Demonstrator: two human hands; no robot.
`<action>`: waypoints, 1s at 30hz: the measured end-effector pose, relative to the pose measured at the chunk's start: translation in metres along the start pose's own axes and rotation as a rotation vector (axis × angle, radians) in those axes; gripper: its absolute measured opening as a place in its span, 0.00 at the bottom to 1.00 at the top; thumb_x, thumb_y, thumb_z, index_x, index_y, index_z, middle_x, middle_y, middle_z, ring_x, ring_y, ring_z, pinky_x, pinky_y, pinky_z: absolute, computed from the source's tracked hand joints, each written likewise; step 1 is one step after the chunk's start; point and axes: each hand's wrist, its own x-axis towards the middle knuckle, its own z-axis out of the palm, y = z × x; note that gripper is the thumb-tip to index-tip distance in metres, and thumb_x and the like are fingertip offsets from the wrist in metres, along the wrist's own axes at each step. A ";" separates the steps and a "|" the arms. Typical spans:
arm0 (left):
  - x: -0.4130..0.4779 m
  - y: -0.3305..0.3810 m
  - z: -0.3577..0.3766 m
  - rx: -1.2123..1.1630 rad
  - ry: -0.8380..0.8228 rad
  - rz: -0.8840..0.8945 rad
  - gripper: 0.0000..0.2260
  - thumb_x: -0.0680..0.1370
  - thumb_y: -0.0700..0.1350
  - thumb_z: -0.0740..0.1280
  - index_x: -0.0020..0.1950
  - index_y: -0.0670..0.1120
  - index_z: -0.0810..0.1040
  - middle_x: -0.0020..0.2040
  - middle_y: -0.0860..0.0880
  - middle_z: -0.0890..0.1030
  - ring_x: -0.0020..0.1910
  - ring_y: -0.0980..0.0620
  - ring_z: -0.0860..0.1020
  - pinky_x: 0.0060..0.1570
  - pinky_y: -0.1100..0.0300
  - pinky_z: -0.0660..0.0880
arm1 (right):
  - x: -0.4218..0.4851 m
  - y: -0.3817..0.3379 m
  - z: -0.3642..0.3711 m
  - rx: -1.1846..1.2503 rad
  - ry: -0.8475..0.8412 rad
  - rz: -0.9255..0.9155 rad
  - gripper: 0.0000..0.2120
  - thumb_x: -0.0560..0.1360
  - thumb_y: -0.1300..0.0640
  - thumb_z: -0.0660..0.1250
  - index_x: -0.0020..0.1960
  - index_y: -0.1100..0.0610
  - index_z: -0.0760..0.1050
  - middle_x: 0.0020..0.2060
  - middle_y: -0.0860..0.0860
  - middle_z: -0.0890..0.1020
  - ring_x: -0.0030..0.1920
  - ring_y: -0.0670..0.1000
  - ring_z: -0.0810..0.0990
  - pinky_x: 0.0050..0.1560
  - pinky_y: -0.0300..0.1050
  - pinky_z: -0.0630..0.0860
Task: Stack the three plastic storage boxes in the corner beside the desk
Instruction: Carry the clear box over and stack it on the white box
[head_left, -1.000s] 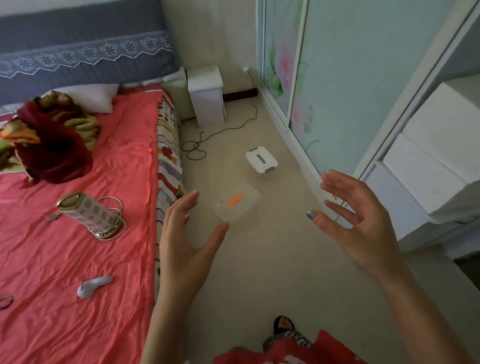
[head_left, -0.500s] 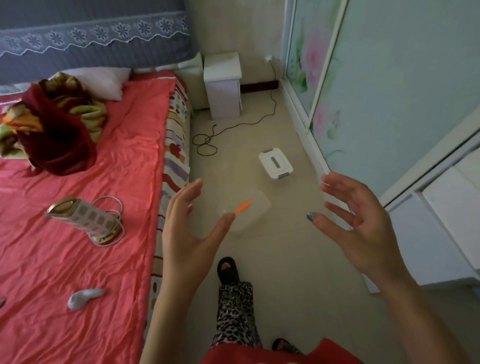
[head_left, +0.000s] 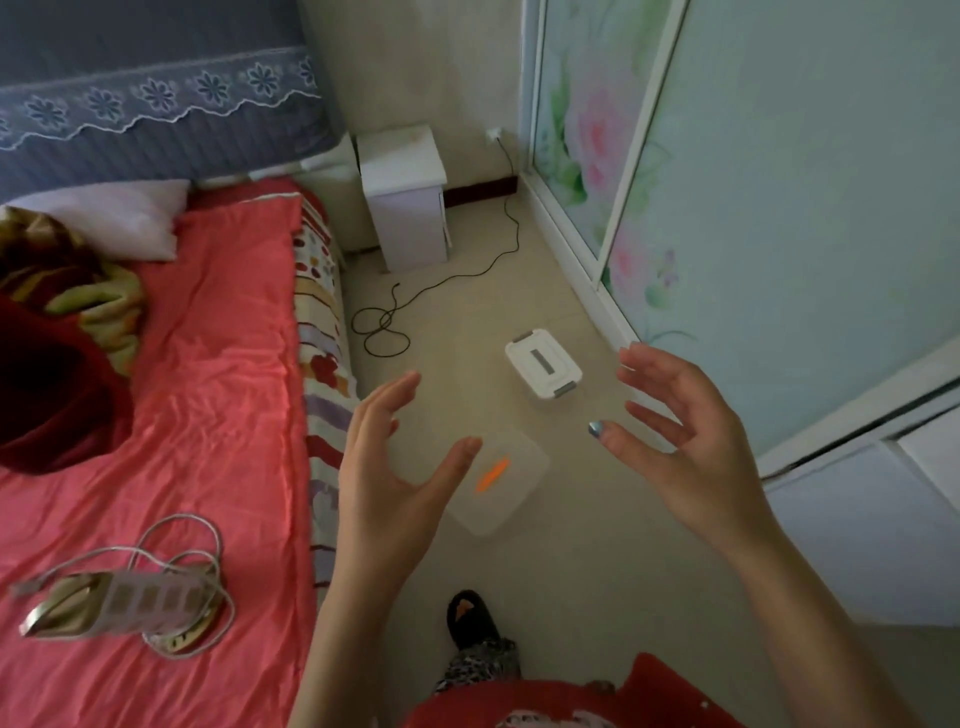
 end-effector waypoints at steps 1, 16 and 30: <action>0.010 -0.006 -0.003 -0.001 -0.009 -0.003 0.28 0.69 0.54 0.75 0.68 0.54 0.72 0.65 0.58 0.75 0.67 0.59 0.74 0.65 0.63 0.70 | 0.007 -0.001 0.007 -0.003 0.003 0.000 0.31 0.67 0.59 0.76 0.68 0.53 0.71 0.64 0.43 0.78 0.65 0.42 0.76 0.62 0.38 0.75; 0.099 -0.099 -0.008 0.042 -0.018 -0.140 0.28 0.70 0.47 0.78 0.68 0.50 0.74 0.64 0.53 0.77 0.67 0.56 0.74 0.65 0.60 0.72 | 0.108 0.049 0.060 0.015 0.025 0.135 0.30 0.64 0.51 0.76 0.65 0.46 0.73 0.63 0.41 0.79 0.65 0.44 0.77 0.61 0.38 0.75; 0.135 -0.284 0.090 0.078 -0.050 -0.479 0.32 0.71 0.48 0.77 0.72 0.50 0.70 0.67 0.58 0.75 0.65 0.61 0.74 0.63 0.64 0.70 | 0.197 0.270 0.100 -0.044 0.118 0.471 0.31 0.68 0.63 0.77 0.67 0.52 0.70 0.60 0.41 0.77 0.62 0.42 0.77 0.60 0.42 0.77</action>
